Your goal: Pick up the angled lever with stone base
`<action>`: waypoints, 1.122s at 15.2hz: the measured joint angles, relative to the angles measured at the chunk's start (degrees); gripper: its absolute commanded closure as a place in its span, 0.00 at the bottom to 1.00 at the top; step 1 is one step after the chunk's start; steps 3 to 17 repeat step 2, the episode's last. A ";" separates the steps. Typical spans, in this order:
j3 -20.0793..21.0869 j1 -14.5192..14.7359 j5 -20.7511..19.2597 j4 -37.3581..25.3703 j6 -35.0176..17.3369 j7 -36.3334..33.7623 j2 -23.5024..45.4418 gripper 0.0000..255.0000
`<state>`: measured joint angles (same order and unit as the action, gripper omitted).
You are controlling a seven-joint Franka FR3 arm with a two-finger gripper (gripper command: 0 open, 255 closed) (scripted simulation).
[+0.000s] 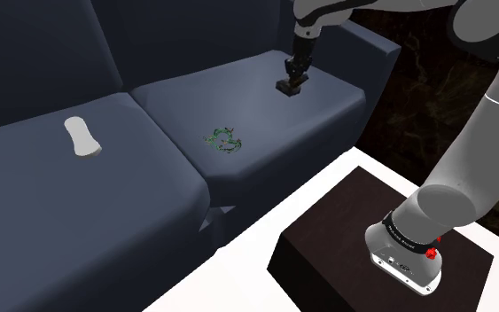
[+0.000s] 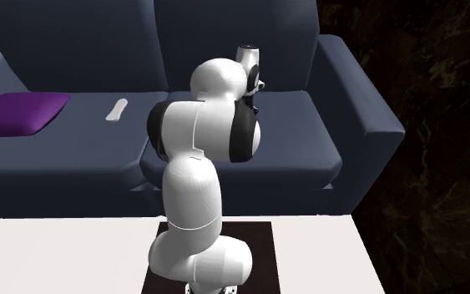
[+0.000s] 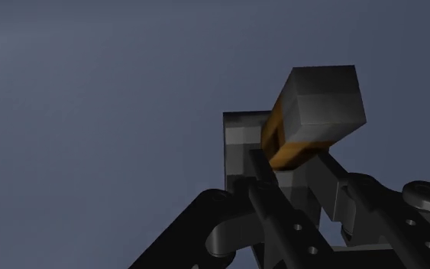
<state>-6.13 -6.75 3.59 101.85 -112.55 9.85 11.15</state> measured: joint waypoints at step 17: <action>-0.02 -0.01 -0.06 -0.84 1.10 -0.05 -0.27 1.00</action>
